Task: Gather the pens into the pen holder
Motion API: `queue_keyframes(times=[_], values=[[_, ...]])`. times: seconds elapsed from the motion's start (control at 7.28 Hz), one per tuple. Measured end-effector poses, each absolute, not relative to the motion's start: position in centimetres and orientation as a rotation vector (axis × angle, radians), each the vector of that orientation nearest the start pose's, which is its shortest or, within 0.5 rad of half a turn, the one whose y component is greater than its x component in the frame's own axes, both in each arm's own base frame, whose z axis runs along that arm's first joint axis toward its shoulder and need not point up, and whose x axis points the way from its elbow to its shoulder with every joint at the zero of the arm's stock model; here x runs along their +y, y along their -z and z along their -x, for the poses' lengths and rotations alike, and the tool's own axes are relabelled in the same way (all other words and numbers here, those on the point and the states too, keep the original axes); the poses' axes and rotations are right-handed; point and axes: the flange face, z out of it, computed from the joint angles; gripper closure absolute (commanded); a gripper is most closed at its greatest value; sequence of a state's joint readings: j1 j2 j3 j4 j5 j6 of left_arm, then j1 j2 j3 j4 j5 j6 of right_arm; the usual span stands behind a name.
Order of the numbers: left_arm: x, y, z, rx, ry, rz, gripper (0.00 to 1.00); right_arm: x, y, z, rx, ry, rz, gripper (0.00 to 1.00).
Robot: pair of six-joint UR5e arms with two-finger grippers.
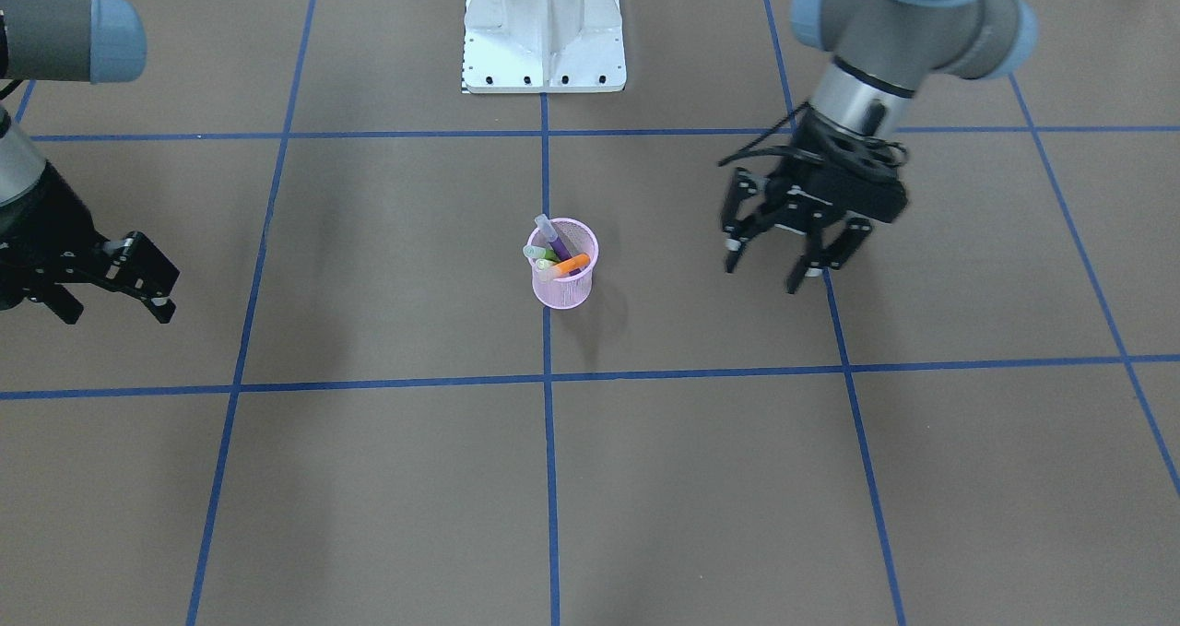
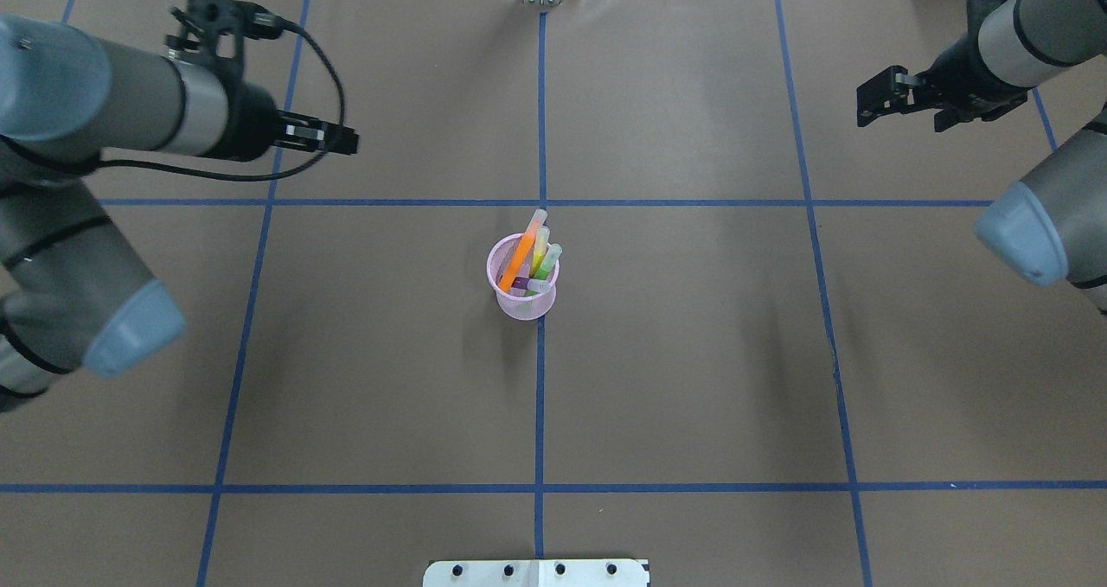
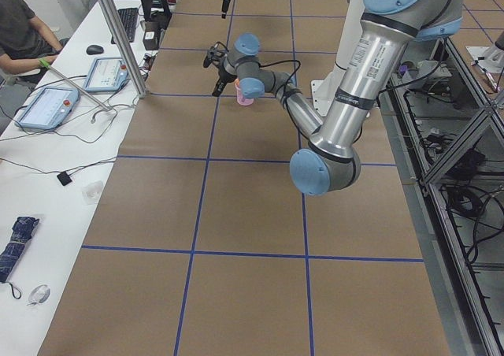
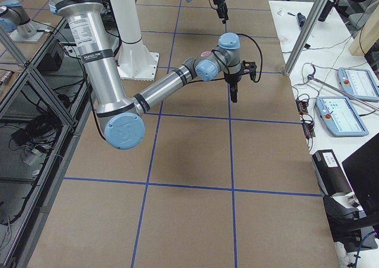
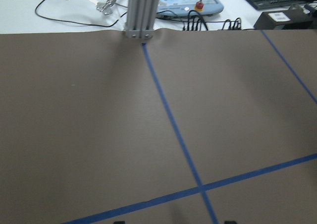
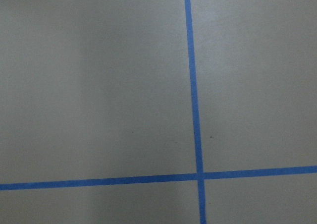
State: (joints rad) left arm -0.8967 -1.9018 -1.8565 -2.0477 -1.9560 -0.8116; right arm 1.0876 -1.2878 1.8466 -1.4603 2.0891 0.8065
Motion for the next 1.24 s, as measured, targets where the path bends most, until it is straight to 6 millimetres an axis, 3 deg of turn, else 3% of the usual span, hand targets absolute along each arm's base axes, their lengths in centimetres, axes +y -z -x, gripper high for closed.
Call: queue_keyframes(times=[0.27, 0.55, 0.69, 0.82, 0.96, 1.24], values=[[-53.5, -39.3, -16.2, 0.831, -0.196, -0.567, 0.22, -55.9, -42.0, 12.9, -0.759, -0.066, -0.225, 0.00], [-54.5, -46.2, -6.5, 0.760, -0.148, -0.463, 0.24, -55.0, -48.7, 6.1, -0.758, 0.015, -0.198, 0.00], [-54.5, -48.2, -3.4, 0.790, -0.101, -0.373, 0.22, -54.9, -52.2, 3.8, -0.781, 0.028, -0.159, 0.00], [-54.2, -49.6, -1.3, 0.825, -0.051, -0.287, 0.00, -54.7, -55.9, 2.1, -0.805, 0.016, -0.106, 0.00], [-53.9, -50.9, 0.1, 0.842, -0.002, -0.209, 0.00, -54.4, -58.6, 0.9, -0.815, 0.010, -0.075, 0.00], [-53.6, -54.5, 1.8, 0.837, 0.034, -0.102, 0.00, -53.7, -61.3, -0.1, -0.814, 0.026, -0.056, 0.00]])
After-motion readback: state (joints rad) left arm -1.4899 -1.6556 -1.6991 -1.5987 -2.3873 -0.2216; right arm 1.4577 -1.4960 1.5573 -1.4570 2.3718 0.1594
